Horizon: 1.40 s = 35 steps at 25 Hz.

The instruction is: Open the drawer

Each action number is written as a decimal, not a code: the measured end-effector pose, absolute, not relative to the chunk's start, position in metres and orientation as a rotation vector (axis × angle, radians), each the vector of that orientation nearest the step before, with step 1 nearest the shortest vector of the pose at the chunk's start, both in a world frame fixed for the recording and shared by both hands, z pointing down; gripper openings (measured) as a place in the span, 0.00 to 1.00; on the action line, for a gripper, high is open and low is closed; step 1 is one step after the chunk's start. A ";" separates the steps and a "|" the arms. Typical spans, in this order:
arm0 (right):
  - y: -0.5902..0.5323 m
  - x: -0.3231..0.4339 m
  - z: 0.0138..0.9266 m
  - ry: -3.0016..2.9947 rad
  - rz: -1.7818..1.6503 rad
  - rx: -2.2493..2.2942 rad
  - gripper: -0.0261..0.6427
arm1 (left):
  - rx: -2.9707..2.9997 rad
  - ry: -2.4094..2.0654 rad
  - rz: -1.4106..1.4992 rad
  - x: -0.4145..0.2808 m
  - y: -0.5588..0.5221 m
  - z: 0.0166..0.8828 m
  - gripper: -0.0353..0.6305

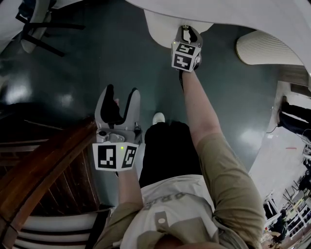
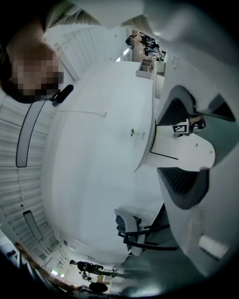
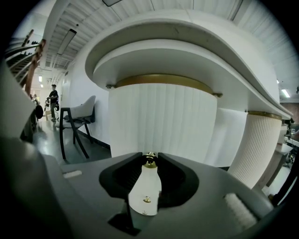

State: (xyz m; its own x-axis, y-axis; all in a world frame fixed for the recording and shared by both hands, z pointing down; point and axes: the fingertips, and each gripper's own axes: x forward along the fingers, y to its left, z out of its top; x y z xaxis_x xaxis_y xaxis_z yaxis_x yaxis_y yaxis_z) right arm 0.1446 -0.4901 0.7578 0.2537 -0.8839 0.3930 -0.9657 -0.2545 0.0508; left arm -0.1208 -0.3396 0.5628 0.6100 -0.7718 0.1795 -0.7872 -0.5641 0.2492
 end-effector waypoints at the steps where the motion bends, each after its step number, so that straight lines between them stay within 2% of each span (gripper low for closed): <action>1: -0.486 0.143 0.757 -1.718 0.411 2.242 0.20 | 2.534 -1.264 0.076 -0.121 -0.338 0.562 0.48; 24: -0.419 0.114 0.765 -1.687 0.478 2.191 0.20 | 2.396 -1.339 0.117 -0.159 -0.324 0.536 0.48; 35: -0.390 0.100 0.767 -1.691 0.521 2.192 0.20 | 2.450 -1.331 0.121 -0.144 -0.336 0.511 0.48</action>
State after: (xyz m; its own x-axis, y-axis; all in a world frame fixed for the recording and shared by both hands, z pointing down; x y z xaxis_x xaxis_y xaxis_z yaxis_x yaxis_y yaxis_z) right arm 0.0998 -0.3900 0.7673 0.2311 -0.8508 0.4719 -0.9688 -0.2457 0.0316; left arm -0.1437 -0.3365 0.5112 0.5552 -0.7971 0.2374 -0.8268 -0.4979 0.2617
